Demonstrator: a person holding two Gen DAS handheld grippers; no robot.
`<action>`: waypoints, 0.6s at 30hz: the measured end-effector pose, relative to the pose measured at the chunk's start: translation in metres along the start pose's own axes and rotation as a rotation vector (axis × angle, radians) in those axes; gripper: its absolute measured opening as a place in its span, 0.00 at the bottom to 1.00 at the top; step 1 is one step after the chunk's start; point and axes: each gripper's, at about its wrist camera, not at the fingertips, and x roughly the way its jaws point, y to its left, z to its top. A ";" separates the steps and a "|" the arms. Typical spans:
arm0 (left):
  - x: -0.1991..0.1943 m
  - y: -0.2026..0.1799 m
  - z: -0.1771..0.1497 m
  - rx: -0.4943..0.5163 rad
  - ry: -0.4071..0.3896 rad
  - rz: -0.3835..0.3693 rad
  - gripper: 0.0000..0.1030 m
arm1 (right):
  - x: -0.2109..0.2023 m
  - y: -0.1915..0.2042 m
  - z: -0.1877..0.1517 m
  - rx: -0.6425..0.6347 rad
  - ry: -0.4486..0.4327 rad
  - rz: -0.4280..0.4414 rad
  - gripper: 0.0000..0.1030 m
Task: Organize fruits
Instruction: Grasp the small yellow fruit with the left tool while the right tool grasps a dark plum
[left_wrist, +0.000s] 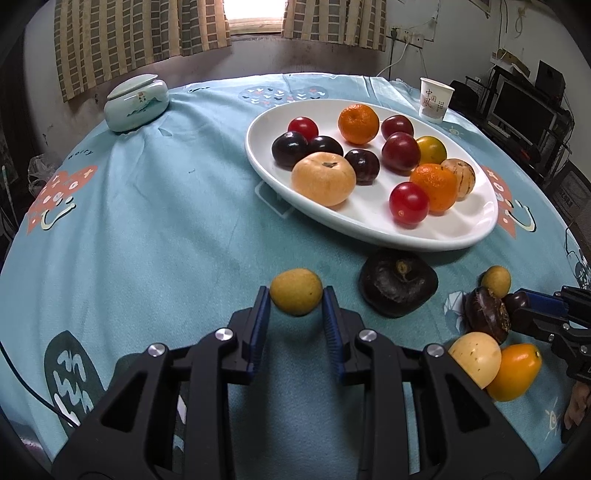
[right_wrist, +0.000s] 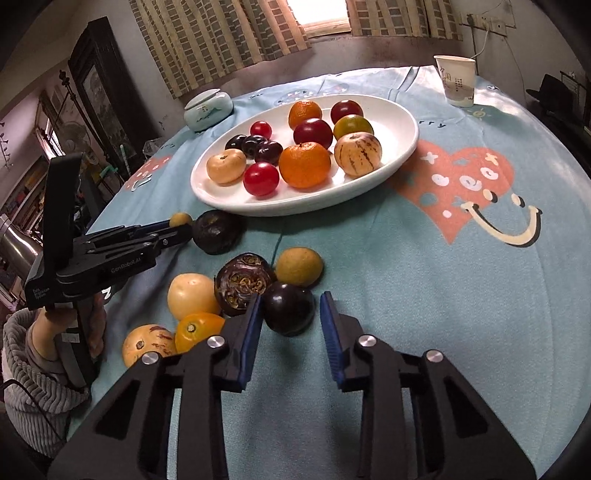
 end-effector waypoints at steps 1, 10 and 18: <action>0.000 0.000 0.000 0.000 -0.001 0.000 0.28 | 0.000 0.000 0.000 -0.001 -0.001 -0.001 0.27; -0.018 -0.001 0.001 -0.006 -0.068 -0.013 0.28 | -0.034 -0.015 0.010 0.074 -0.150 0.017 0.27; -0.027 -0.005 0.000 0.004 -0.096 -0.029 0.17 | -0.043 -0.019 0.014 0.085 -0.179 0.019 0.27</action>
